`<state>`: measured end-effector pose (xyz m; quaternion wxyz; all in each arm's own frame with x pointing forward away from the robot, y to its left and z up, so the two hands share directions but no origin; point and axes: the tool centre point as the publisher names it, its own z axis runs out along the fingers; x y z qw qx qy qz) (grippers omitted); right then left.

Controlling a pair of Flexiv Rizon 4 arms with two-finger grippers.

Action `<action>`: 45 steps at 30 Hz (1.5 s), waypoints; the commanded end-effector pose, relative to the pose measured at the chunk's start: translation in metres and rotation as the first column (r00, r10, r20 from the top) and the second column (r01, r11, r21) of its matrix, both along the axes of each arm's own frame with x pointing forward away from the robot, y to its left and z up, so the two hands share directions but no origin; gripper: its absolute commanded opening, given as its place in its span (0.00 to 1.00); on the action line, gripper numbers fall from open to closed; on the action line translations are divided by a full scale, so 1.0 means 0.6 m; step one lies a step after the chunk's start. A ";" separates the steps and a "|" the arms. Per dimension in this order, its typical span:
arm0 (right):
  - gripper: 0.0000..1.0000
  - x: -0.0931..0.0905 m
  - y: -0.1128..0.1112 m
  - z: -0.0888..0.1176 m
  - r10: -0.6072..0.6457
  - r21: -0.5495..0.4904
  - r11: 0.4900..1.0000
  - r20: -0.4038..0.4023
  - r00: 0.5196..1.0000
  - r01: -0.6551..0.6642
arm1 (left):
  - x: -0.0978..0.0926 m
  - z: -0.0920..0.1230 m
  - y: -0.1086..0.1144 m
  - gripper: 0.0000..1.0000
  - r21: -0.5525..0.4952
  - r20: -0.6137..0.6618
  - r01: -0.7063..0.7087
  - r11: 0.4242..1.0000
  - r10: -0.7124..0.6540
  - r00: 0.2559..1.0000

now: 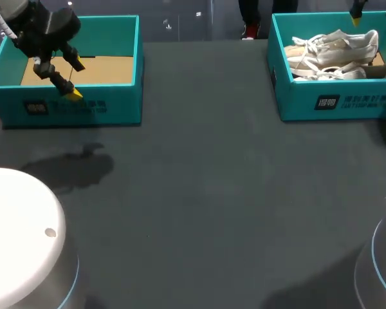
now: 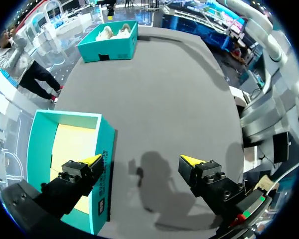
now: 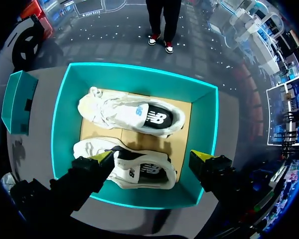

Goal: Take the shoe out of the shoebox, open the shoe tongue, remove and reinsert the insole, then place the shoe into the shoebox

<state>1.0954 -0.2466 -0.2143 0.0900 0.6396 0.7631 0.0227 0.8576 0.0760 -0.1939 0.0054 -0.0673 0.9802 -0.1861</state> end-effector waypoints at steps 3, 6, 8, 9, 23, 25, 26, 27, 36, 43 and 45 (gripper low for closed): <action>1.00 -0.027 0.013 0.029 -0.005 -0.005 1.000 -0.012 1.000 0.005 | 0.006 0.015 0.021 1.00 0.152 0.007 -0.510 0.846 0.516 0.857; 1.00 -0.027 0.013 0.029 -0.005 -0.005 1.000 -0.012 1.000 0.005 | 0.006 0.015 0.021 1.00 0.152 0.007 -0.510 0.846 0.516 0.857; 1.00 -0.027 0.013 0.029 -0.005 -0.005 1.000 -0.012 1.000 0.005 | 0.006 0.015 0.021 1.00 0.152 0.007 -0.510 0.846 0.516 0.857; 1.00 -0.027 0.013 0.029 -0.005 -0.005 1.000 -0.012 1.000 0.005 | 0.006 0.015 0.021 1.00 0.152 0.007 -0.510 0.846 0.516 0.857; 1.00 -0.034 0.017 0.026 -0.062 -0.004 0.998 -0.037 0.997 0.061 | 0.034 0.014 0.047 1.00 0.210 -0.049 -0.690 0.693 0.712 0.700; 1.00 -0.039 0.019 0.027 -0.085 -0.021 0.996 -0.049 0.995 0.084 | 0.046 0.011 0.058 1.00 0.224 -0.068 -0.737 0.637 0.765 0.641; 1.00 -0.040 0.020 0.027 -0.089 -0.024 0.996 -0.050 0.995 0.088 | 0.051 0.010 0.063 1.00 0.239 -0.068 -0.762 0.602 0.793 0.605; 1.00 -0.044 0.022 0.028 -0.095 -0.022 0.995 -0.054 0.994 0.094 | 0.059 0.008 0.070 1.00 0.253 -0.069 -0.788 0.561 0.823 0.564; 1.00 -0.066 0.040 0.042 -0.115 -0.004 0.993 -0.057 0.992 0.115 | 0.082 0.001 0.113 1.00 0.283 -0.032 -0.904 0.321 0.945 0.325; 1.00 -0.084 0.047 0.045 -0.122 0.035 0.992 -0.039 0.992 0.123 | 0.092 -0.003 0.146 1.00 0.277 -0.036 -0.938 0.208 0.978 0.206; 1.00 -0.087 0.047 0.045 -0.120 0.043 0.992 -0.036 0.992 0.122 | 0.095 -0.001 0.155 1.00 0.271 -0.034 -0.947 0.172 0.985 0.170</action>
